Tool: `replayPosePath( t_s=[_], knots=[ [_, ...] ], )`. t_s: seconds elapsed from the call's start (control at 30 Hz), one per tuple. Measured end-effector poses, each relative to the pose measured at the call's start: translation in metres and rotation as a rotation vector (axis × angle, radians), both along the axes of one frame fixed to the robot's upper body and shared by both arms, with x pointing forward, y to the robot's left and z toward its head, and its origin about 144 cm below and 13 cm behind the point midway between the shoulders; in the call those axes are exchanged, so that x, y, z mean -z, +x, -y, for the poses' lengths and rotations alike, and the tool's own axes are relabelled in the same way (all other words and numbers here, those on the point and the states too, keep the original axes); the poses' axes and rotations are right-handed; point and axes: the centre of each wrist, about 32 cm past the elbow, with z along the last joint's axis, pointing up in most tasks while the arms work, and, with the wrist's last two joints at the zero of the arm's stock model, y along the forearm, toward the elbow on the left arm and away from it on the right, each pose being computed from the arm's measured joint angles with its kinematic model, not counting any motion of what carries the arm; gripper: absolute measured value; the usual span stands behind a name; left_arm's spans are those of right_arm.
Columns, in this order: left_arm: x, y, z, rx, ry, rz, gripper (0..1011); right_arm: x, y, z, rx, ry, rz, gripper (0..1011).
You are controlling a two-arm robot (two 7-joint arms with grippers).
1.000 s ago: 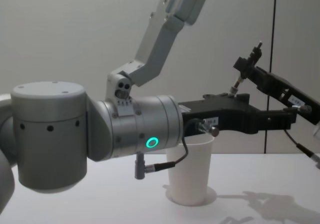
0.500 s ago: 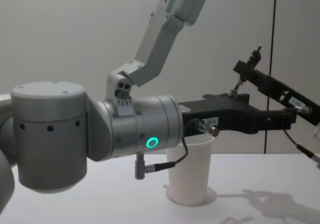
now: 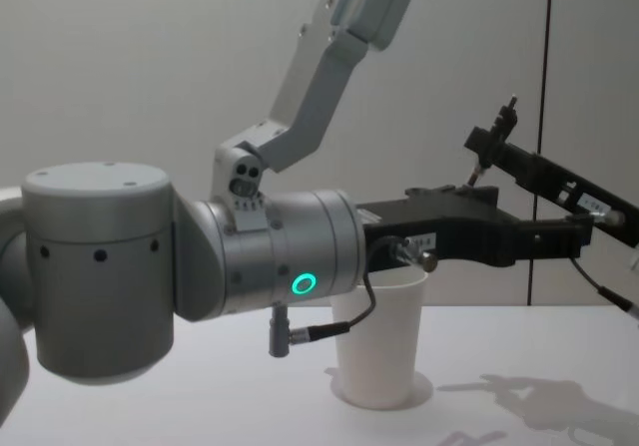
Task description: Place the pen into the pen holder.
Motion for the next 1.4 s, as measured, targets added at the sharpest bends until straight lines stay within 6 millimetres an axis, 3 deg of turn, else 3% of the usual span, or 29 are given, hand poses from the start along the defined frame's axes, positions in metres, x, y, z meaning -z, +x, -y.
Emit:
replayPosePath(
  t_s=[1.4],
  knots=[
    [0.0,0.0,0.0,0.0,0.0,0.0,1003,0.009,-0.004,-0.022,0.047,0.007,0.083,143]
  ],
)
